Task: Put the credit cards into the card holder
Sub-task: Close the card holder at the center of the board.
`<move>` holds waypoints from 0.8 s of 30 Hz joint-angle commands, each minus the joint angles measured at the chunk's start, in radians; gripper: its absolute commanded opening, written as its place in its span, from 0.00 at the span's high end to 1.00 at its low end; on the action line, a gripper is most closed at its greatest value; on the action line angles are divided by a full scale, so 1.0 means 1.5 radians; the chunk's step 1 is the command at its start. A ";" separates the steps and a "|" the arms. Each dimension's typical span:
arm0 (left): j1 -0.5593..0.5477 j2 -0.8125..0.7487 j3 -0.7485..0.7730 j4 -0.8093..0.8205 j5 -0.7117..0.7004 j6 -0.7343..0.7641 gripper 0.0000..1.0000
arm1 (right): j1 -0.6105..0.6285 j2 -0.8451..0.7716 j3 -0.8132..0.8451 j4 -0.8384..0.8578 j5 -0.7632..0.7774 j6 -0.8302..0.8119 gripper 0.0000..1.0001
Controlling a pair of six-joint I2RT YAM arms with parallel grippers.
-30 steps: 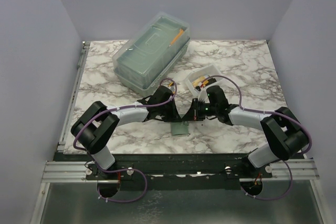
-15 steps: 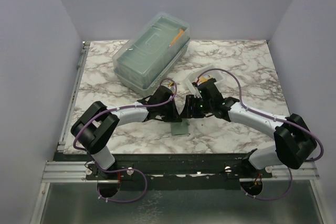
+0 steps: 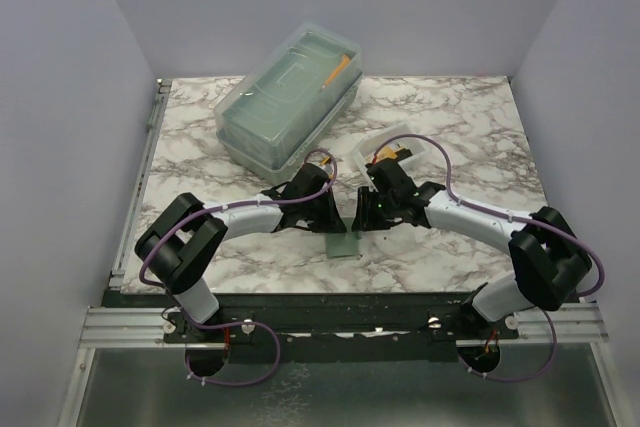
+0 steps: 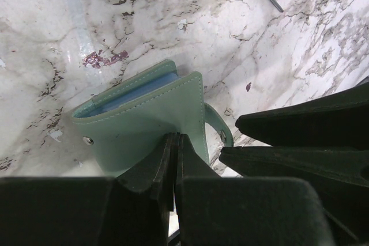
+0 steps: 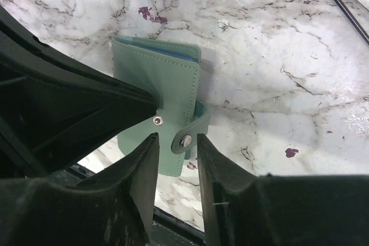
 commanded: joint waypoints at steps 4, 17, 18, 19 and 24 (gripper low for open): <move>-0.005 0.012 -0.012 -0.037 -0.021 0.018 0.98 | 0.006 0.019 0.013 -0.015 0.011 -0.005 0.66; -0.004 0.012 -0.013 -0.037 -0.021 0.017 0.98 | 0.006 0.029 0.006 -0.011 0.008 -0.009 0.75; -0.005 0.013 -0.013 -0.037 -0.021 0.017 0.98 | 0.006 0.030 0.006 -0.010 0.008 -0.009 0.76; -0.004 0.013 -0.012 -0.037 -0.021 0.017 0.98 | 0.006 0.030 0.005 -0.010 0.007 -0.009 0.76; -0.005 0.011 -0.014 -0.037 -0.020 0.017 0.98 | 0.006 0.022 0.002 -0.010 0.005 -0.008 0.85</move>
